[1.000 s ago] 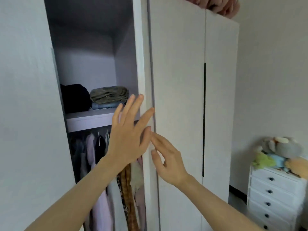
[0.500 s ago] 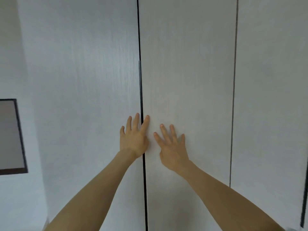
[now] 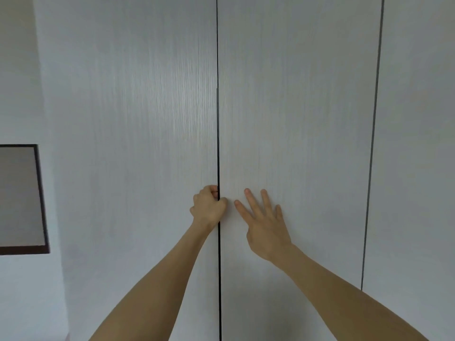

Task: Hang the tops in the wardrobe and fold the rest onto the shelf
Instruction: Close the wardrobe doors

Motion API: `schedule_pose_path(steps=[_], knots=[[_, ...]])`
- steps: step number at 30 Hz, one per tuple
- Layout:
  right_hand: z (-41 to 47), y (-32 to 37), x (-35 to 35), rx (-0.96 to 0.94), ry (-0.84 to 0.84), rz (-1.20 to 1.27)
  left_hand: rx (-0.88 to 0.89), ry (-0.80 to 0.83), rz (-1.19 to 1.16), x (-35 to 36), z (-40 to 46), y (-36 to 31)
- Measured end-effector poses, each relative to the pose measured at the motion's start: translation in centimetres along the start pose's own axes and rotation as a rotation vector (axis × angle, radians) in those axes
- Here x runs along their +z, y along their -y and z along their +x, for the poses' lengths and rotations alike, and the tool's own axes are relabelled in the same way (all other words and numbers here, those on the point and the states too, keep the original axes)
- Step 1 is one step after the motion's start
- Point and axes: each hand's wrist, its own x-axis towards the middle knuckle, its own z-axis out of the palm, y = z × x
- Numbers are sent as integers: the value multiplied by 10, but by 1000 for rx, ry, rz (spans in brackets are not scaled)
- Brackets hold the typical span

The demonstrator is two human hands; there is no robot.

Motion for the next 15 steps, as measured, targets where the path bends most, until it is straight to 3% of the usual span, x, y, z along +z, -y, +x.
schedule_pose_path(steps=[5, 9, 12, 15], knots=[[6, -2, 4, 6, 26, -15, 50, -77, 29, 2, 6, 11], [14, 2, 7, 22, 54, -9, 352, -187, 525, 8, 4, 35], [17, 0, 7, 21, 90, 10, 360, -87, 919, 7, 5, 61], [19, -1, 7, 16, 132, 2, 345, -8, 1046, 5, 10, 72]])
